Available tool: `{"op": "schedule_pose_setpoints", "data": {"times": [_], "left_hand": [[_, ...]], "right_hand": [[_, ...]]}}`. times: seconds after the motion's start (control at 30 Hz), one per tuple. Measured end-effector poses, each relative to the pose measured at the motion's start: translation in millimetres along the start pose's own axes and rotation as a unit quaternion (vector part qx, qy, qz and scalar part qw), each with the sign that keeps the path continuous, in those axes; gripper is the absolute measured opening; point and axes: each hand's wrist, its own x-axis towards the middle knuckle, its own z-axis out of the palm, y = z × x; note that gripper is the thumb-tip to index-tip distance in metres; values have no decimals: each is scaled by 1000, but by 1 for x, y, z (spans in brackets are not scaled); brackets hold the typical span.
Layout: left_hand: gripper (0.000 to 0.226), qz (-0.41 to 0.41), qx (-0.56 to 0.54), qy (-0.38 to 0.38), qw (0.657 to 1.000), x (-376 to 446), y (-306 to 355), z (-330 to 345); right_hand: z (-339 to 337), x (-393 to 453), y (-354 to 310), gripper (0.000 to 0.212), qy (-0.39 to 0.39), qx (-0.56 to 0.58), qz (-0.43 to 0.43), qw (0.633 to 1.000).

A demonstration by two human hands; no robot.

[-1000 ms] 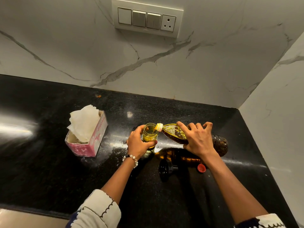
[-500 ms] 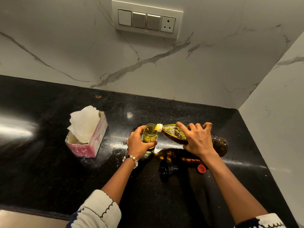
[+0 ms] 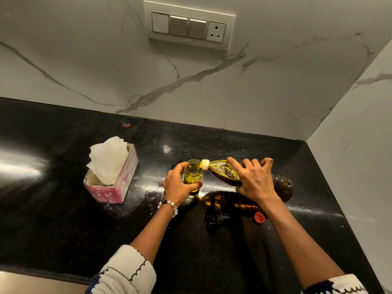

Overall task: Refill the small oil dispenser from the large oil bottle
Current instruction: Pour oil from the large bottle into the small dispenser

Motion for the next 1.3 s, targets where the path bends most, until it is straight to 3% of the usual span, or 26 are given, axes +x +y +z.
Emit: {"op": "schedule_pose_setpoints", "data": {"times": [1.3], "left_hand": [[71, -5, 7, -4, 1000, 0, 0, 0]], "right_hand": [[1, 2, 1, 100, -17, -15, -4, 1000]]}}
